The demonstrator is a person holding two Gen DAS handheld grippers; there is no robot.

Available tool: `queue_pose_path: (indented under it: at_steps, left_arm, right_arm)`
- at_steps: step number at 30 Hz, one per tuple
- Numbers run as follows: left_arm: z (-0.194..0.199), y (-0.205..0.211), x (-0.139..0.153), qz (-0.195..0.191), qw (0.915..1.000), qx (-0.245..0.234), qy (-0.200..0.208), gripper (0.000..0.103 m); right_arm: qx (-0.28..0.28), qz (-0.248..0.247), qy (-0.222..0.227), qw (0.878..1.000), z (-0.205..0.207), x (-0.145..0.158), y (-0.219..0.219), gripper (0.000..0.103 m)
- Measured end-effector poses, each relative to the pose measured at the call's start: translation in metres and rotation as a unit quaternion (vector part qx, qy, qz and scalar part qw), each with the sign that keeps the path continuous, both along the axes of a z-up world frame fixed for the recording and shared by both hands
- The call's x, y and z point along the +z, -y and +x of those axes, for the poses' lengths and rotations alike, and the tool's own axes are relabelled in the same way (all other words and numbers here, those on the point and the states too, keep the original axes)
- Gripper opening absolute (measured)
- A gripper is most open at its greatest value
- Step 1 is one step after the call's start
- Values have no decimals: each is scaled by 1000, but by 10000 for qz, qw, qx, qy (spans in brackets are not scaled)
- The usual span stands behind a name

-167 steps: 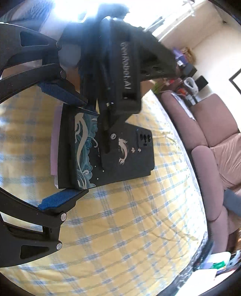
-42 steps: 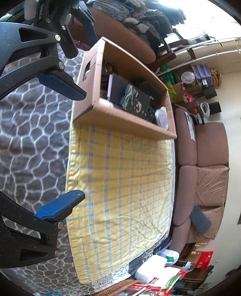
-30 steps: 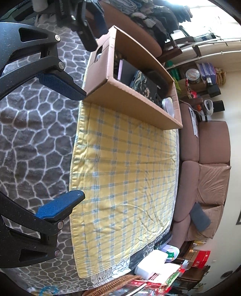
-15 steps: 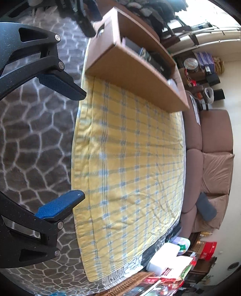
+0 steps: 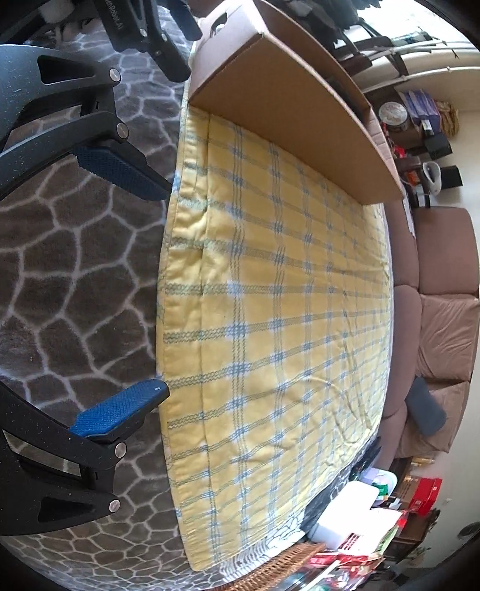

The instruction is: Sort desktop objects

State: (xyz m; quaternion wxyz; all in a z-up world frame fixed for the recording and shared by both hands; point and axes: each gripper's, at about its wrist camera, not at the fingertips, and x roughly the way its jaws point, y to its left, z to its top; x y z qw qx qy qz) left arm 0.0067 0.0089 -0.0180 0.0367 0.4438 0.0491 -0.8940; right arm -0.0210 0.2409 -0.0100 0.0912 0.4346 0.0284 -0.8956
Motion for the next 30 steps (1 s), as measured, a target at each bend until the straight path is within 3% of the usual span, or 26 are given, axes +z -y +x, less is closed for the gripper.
queue_pose_path:
  at_steps: [6,9,13,30]
  left_arm:
    - [-10,2,-7,28,9996,242,157,103]
    - [-14,-5,-10,-251,9989,309,267,103]
    - [-13,-4,-10,-201,9989,338,253,103]
    - [-12,-4,-11,-218,9989,336,258,103]
  right_arm:
    - [-102,-68,82,9999,-5,-12,-5,102]
    - [-71,31,132,9999,-6,-14,-2,103]
    - [-78,224,154,9996,-6,-16,3,103]
    - [-79,216,157,9996,-6,-17,3,103]
